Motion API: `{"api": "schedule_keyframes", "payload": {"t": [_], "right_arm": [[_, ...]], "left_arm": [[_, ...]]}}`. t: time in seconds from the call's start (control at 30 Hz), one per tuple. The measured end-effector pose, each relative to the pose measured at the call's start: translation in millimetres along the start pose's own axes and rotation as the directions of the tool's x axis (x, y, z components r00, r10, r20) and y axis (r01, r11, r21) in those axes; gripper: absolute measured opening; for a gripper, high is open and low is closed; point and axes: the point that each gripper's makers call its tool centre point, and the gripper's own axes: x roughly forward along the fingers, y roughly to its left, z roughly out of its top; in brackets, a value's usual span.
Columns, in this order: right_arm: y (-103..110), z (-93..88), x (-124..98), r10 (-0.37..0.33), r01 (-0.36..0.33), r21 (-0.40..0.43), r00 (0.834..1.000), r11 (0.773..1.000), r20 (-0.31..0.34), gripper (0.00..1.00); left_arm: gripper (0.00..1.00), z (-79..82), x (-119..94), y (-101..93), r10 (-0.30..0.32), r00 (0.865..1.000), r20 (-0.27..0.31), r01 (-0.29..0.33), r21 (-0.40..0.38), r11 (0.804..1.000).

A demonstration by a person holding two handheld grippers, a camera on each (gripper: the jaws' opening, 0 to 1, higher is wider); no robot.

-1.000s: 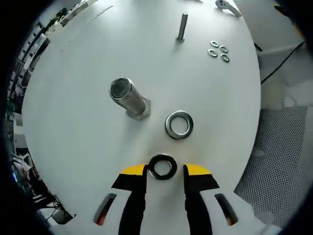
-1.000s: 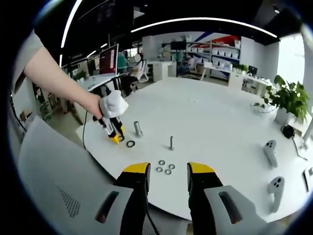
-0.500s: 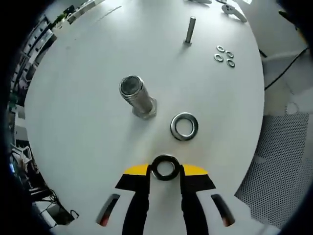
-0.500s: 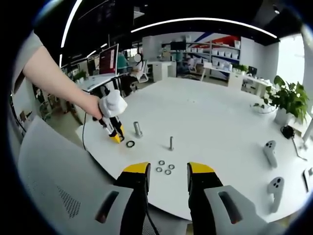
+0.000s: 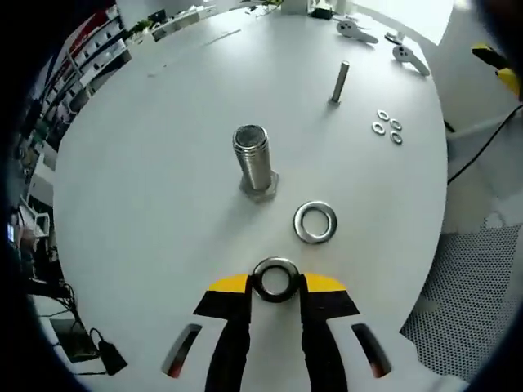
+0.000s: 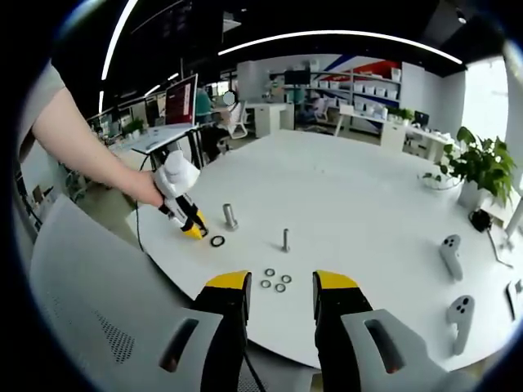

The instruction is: Place the washer onto the threaded stud by aligning its center hole with the stud, sliding it down to the base, and recovering from edge contact or off-axis alignment until the washer reaches the visible bottom stop.

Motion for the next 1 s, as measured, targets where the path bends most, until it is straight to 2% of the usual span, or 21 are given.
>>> {"api": "schedule_keyframes", "payload": {"t": [0.07,0.13,0.23,0.57,0.87,1.0], "right_arm": [[0.4,0.1,0.0,0.001,-0.001,-0.001,1.0,1.0,0.0,0.32],[0.6,-0.3,0.3,0.002,-0.002,-0.002,1.0,1.0,-0.002,0.32],[0.6,-0.5,0.3,0.002,-0.002,-0.002,1.0,1.0,-0.002,0.32],[-0.2,0.3,-0.1,0.0,0.0,0.001,1.0,1.0,0.004,0.32],[0.3,-0.1,0.2,0.003,-0.003,-0.001,1.0,1.0,0.001,0.32],[0.3,0.1,0.2,0.004,-0.004,-0.002,1.0,1.0,0.002,0.32]], "left_arm": [[0.2,1.2,0.5,1.1,-0.008,1.0,-0.009,0.008,-0.016,1.0],[0.2,1.4,0.3,-1.1,-0.01,0.999,-0.05,0.01,0.014,1.0],[0.2,2.5,1.1,-0.5,-0.009,0.997,-0.075,0.01,0.006,1.0],[0.19,-2.3,-1.7,3.1,-0.014,0.996,-0.083,0.017,0.032,0.999],[0.19,0.3,-7.5,4.2,-0.008,0.997,-0.077,0.015,0.081,0.997],[0.19,-0.4,-8.8,7.5,-0.006,0.997,-0.073,0.012,0.079,0.997]]}}
